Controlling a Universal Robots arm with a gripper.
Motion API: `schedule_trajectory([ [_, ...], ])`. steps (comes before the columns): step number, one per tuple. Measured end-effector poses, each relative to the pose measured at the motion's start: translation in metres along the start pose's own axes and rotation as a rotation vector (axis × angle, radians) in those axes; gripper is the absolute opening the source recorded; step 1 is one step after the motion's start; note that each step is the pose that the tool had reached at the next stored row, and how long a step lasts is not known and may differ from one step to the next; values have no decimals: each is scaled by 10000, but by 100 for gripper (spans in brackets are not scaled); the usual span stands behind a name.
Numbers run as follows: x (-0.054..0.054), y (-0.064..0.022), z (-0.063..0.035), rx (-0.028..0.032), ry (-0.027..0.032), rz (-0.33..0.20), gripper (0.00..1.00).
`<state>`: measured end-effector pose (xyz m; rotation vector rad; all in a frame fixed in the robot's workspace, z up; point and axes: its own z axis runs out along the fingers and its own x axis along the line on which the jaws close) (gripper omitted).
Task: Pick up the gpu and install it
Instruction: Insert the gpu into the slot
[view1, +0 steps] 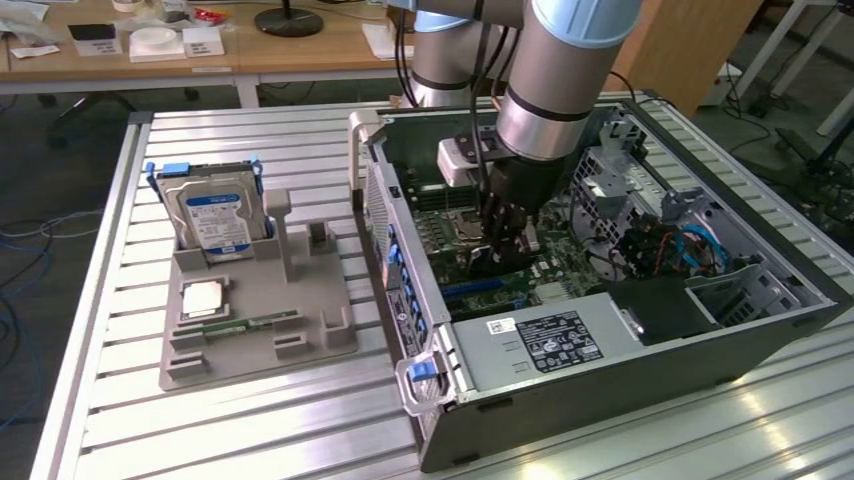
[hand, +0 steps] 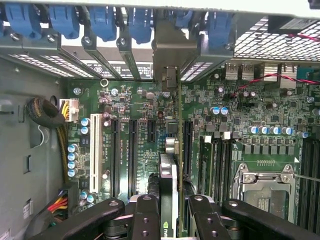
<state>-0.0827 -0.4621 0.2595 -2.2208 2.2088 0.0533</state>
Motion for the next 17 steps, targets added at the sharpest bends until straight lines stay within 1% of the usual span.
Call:
schedule_trajectory([
  [14, -1, 13, 16, 2, -4, 11, 27],
  [17, 0, 13, 17, -6, 0, 14, 27],
])
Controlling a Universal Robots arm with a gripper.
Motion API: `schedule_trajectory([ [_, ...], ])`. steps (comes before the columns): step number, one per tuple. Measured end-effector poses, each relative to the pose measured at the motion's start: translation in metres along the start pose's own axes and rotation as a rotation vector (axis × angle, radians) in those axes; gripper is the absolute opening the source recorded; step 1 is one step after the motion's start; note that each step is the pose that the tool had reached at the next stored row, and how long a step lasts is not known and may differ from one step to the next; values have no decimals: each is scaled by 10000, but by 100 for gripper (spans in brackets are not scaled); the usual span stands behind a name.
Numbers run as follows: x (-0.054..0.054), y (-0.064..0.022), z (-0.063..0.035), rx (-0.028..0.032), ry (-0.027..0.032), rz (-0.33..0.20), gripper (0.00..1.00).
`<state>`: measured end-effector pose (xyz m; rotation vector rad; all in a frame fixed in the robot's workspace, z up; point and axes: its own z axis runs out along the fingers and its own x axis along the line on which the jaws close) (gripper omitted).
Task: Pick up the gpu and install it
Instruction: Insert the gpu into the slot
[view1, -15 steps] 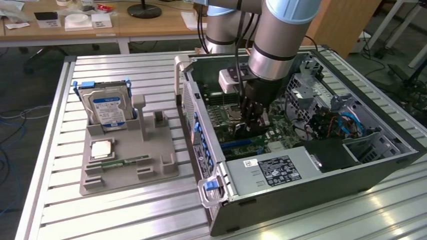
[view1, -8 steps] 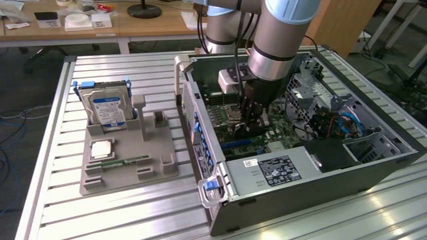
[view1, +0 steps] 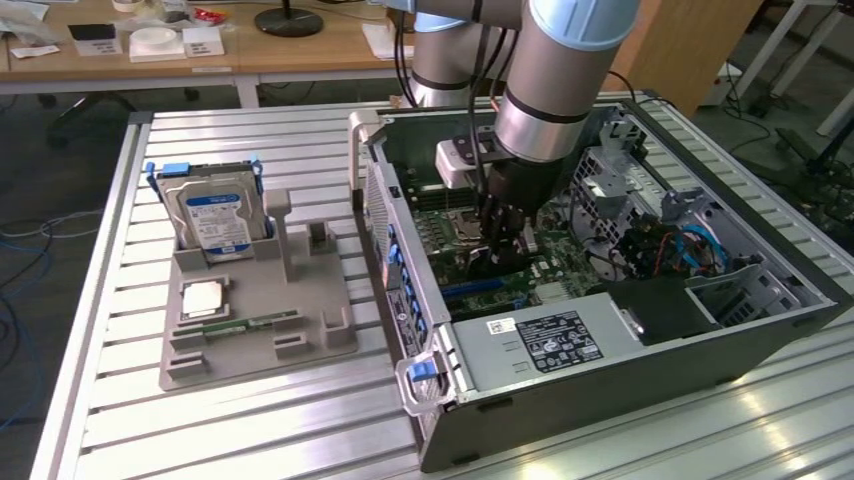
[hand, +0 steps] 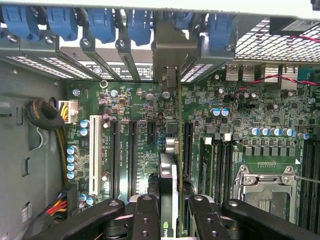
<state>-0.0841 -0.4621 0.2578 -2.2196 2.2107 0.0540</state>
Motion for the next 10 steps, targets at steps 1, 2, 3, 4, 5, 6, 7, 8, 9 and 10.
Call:
schedule_trajectory([
  [1, 0, -1, 0, -1, 1, -2, 27],
  [2, 0, -1, 1, -5, 0, -1, 27],
  [3, 0, -3, 1, -9, 1, -2, 27],
  [4, 0, -3, 1, -13, 0, -1, 27],
  [5, 0, -4, 1, -17, 1, -1, 27],
  [6, 0, -5, 2, -23, 0, -1, 27],
  [7, 0, -7, 3, -28, 0, -1, 27],
  [8, 0, -6, 4, -32, 0, 0, 27],
  [9, 0, -7, 9, -34, -1, 1, 27],
  [10, 0, -7, 11, -40, 1, 1, 27],
])
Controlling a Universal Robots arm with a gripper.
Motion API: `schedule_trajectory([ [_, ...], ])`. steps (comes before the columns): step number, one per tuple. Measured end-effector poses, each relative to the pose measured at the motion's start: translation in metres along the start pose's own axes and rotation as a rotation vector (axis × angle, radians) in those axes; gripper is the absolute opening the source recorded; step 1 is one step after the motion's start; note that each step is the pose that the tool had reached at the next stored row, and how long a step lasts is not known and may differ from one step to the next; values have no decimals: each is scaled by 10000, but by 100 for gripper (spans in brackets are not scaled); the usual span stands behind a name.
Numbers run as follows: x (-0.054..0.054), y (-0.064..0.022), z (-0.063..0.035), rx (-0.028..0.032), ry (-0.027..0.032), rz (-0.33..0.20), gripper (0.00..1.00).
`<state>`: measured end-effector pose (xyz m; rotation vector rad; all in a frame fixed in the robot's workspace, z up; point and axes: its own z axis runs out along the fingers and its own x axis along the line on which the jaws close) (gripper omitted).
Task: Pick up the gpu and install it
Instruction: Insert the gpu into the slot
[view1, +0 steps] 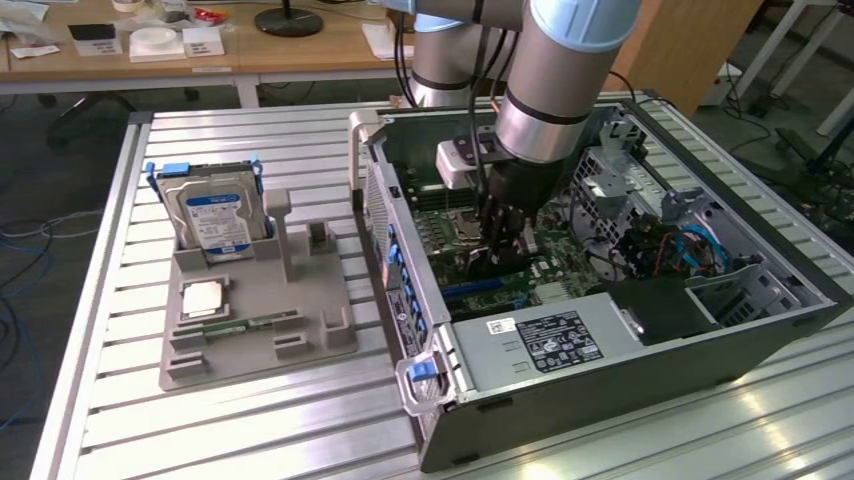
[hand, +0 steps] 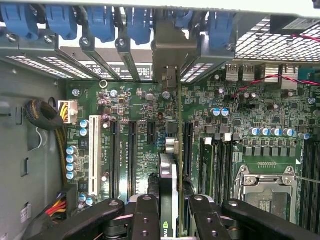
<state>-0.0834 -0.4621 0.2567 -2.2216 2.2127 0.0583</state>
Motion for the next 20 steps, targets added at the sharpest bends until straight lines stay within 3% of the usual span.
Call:
schedule_trajectory([
  [10, 0, 0, 1, -7, 2, 0, 27],
  [13, 0, -2, 3, -98, 0, 0, 27],
  [20, 1, -5, 2, -101, 2, 4, 27],
])
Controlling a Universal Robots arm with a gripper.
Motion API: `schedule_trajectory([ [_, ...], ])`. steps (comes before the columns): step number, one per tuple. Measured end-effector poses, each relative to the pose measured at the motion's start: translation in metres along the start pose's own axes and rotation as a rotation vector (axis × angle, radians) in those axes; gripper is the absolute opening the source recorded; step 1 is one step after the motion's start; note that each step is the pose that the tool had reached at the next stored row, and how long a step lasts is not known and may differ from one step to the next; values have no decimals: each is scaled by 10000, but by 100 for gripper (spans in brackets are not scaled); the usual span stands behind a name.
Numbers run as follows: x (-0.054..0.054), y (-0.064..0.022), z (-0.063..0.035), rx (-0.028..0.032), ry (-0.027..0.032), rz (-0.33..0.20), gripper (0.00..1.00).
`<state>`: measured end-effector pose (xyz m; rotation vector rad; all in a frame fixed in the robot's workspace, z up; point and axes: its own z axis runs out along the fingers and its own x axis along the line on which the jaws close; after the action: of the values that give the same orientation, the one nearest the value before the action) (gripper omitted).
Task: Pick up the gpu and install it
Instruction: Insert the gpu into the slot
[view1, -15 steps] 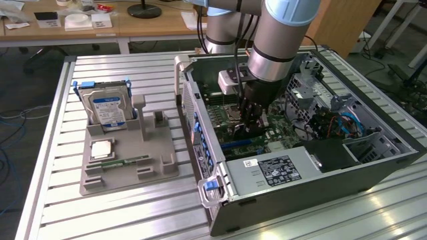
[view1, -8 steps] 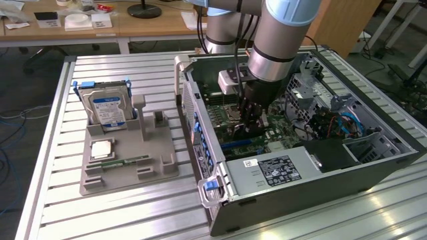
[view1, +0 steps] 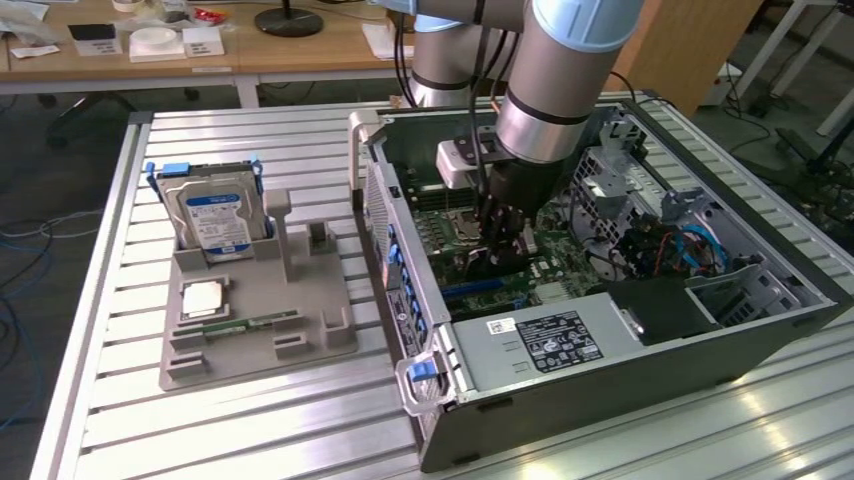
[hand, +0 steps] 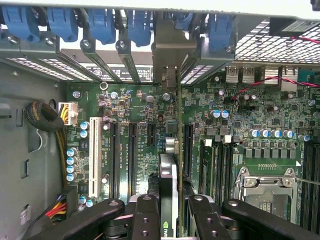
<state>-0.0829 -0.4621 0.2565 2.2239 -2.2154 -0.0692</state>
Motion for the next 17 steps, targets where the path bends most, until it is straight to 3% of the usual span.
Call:
schedule_trajectory([
  [17, 1, -4, 36, 0, 0, -2, 27],
])
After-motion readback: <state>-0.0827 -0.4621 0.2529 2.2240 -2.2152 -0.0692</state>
